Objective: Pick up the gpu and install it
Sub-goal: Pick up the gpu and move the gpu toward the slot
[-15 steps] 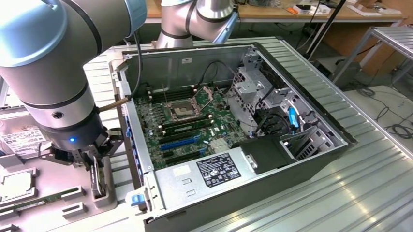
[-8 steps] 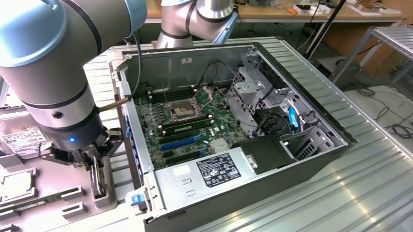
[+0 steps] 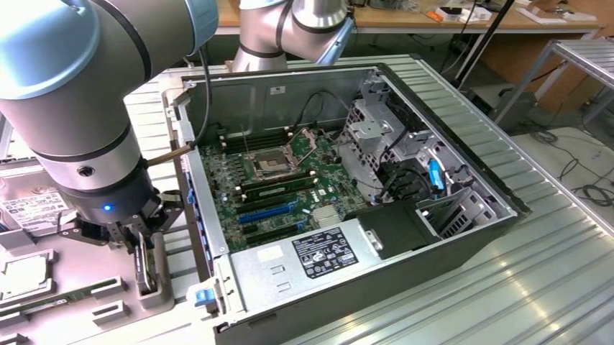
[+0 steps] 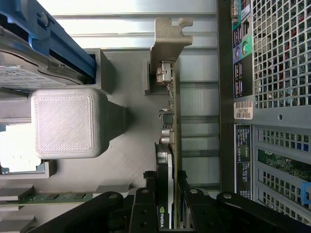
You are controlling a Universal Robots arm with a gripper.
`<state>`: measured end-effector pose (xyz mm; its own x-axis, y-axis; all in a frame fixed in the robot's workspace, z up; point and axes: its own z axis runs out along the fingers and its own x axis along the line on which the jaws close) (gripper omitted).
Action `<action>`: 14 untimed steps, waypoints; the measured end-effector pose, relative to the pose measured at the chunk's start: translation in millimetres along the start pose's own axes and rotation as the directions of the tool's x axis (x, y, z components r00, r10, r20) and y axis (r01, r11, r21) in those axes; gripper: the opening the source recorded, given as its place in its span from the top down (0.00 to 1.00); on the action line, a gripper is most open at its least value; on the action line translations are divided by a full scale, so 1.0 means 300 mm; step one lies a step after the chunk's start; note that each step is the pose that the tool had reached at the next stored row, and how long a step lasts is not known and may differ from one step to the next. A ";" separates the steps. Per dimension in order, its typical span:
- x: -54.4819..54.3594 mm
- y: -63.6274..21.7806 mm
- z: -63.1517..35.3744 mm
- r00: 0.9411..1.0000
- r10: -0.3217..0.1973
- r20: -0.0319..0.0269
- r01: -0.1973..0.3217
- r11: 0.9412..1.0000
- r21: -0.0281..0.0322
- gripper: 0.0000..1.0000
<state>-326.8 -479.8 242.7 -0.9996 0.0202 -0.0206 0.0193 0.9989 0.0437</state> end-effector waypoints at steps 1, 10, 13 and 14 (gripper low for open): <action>0.000 0.000 -0.001 1.000 0.000 0.000 0.000 1.000 0.000 0.73; -0.002 0.004 -0.071 1.000 0.000 -0.009 0.000 1.000 0.000 0.73; -0.003 0.005 -0.098 1.000 0.001 -0.012 -0.001 1.000 0.000 0.73; -0.003 0.005 -0.103 1.000 0.001 -0.012 -0.001 1.000 0.000 0.73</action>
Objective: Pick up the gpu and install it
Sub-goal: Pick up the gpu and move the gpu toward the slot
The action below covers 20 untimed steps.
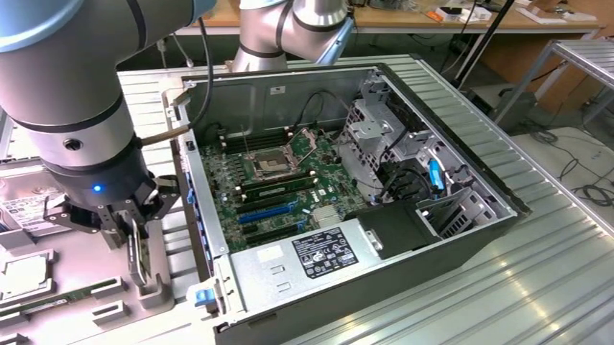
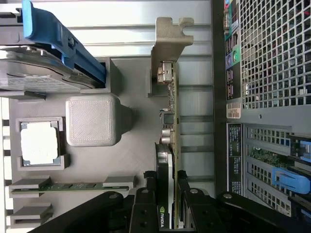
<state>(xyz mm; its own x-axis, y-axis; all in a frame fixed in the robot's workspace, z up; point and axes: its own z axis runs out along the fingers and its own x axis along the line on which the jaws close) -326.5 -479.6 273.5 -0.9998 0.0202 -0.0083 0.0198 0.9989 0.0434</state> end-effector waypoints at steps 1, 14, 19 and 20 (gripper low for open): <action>0.000 0.000 -0.004 1.000 0.000 0.000 0.000 1.000 0.000 0.73; 0.000 0.005 -0.040 1.000 0.000 -0.001 0.000 1.000 -0.001 0.73; -0.001 0.011 -0.078 1.000 0.000 -0.002 0.000 1.000 -0.001 0.73; -0.001 0.011 -0.084 1.000 0.000 -0.002 0.000 1.000 -0.001 0.73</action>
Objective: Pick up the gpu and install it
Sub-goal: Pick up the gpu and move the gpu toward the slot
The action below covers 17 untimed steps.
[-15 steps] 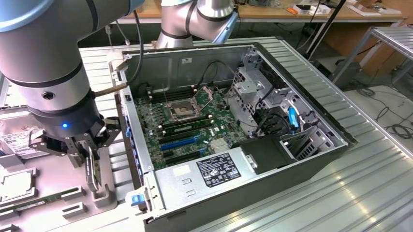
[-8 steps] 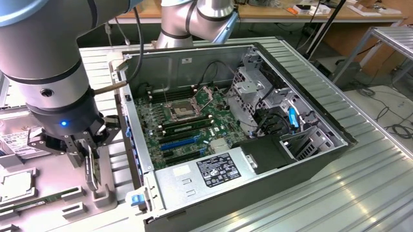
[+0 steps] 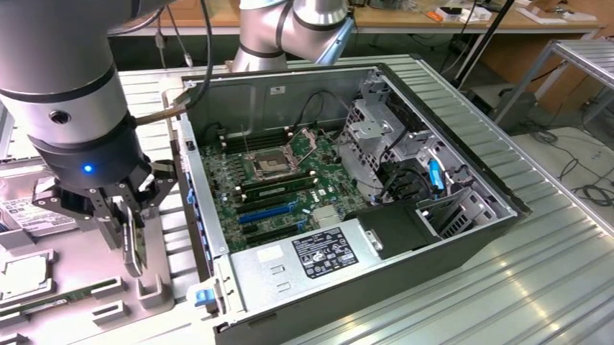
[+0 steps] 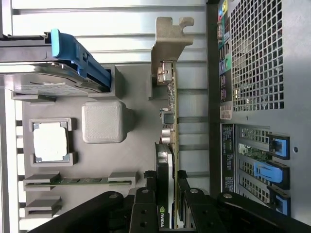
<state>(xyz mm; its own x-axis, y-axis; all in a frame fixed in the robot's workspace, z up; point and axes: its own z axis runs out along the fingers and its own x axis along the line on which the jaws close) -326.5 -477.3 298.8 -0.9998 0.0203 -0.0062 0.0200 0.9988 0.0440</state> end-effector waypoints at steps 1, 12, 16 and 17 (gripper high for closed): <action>0.000 0.001 -0.006 1.000 0.000 0.000 0.000 1.000 0.000 0.73; 0.000 0.021 -0.099 1.000 0.000 -0.004 0.000 1.000 0.000 0.73; 0.000 0.033 -0.147 1.000 0.000 -0.006 0.000 1.000 0.000 0.73; 0.000 0.035 -0.153 1.000 0.000 -0.006 0.000 1.000 0.000 0.73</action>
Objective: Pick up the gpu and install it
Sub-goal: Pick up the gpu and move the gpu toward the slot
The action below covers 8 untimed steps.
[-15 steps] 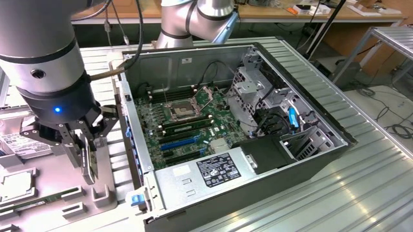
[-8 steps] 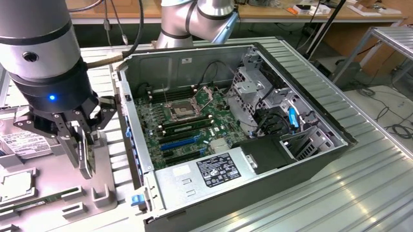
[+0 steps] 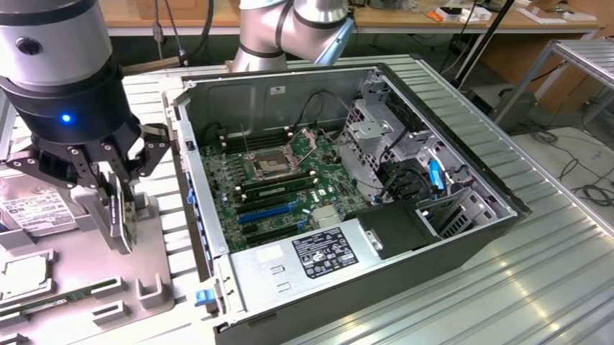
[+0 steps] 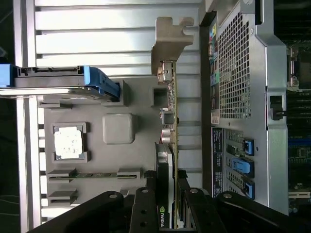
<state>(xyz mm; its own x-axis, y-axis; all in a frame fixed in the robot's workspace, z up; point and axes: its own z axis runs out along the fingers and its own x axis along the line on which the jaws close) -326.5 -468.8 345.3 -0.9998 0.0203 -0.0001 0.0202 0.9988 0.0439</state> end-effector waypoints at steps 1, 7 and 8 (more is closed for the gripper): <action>0.000 0.004 -0.013 1.000 0.000 0.000 0.000 1.000 0.000 0.73; 0.000 0.023 -0.056 1.000 0.000 -0.001 0.000 1.000 0.000 0.73; 0.000 0.028 -0.065 1.000 0.000 -0.001 0.000 1.000 0.000 0.73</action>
<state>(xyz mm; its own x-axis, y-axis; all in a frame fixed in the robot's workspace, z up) -326.5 -461.4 365.2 -0.9998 0.0203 0.0010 0.0203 0.9988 0.0439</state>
